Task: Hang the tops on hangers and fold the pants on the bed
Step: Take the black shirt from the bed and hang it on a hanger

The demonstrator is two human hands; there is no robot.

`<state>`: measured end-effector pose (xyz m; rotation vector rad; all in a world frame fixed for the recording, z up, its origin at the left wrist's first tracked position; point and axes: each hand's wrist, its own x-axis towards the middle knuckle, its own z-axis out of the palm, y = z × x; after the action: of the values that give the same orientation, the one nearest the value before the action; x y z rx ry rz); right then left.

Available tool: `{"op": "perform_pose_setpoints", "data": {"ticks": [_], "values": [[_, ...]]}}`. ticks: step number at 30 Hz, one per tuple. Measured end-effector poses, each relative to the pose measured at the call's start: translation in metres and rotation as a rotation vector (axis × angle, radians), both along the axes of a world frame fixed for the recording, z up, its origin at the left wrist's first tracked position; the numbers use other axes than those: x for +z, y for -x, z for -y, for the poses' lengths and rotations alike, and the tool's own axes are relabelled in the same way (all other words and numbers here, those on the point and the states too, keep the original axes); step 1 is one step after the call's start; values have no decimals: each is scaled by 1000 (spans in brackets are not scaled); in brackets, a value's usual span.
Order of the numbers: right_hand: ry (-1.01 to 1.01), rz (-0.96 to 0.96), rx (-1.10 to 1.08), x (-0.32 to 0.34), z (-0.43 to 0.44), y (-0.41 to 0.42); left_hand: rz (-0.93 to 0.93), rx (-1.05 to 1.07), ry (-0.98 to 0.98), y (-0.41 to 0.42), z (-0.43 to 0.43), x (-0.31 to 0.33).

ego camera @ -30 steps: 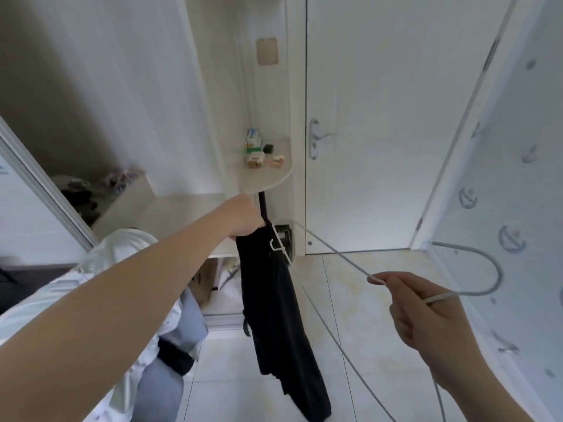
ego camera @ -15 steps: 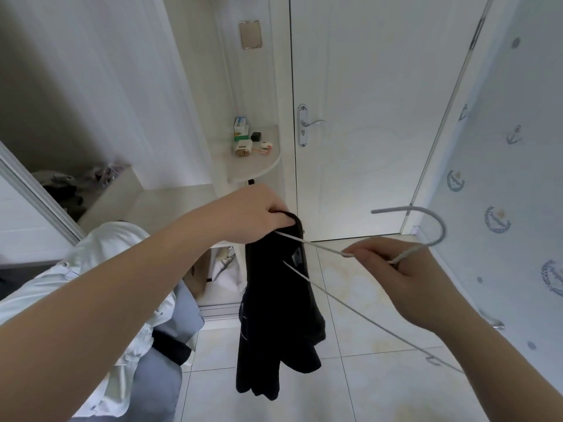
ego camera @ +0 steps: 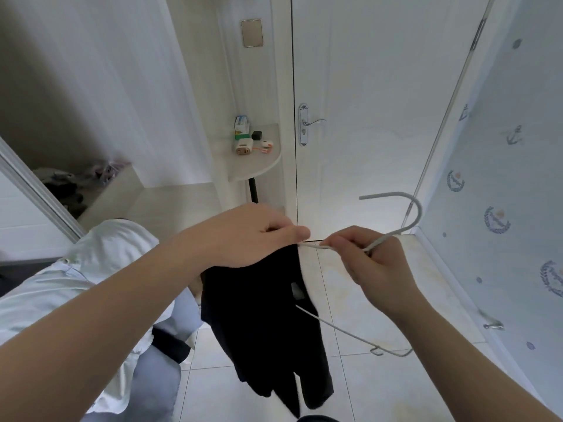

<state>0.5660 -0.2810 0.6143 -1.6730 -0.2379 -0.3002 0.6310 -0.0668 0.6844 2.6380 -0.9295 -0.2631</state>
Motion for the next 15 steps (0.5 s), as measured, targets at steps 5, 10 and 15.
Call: {"op": "perform_pose_setpoints", "data": {"ticks": [5, 10, 15], "values": [[31, 11, -15, 5, 18, 2, 269, -18, -217, 8, -36, -3], [0, 9, 120, 6, -3, 0, 309, -79, -239, 36, -7, -15], [-136, -72, 90, 6, -25, -5, 349, -18, -265, 34, 10, -19]]}}
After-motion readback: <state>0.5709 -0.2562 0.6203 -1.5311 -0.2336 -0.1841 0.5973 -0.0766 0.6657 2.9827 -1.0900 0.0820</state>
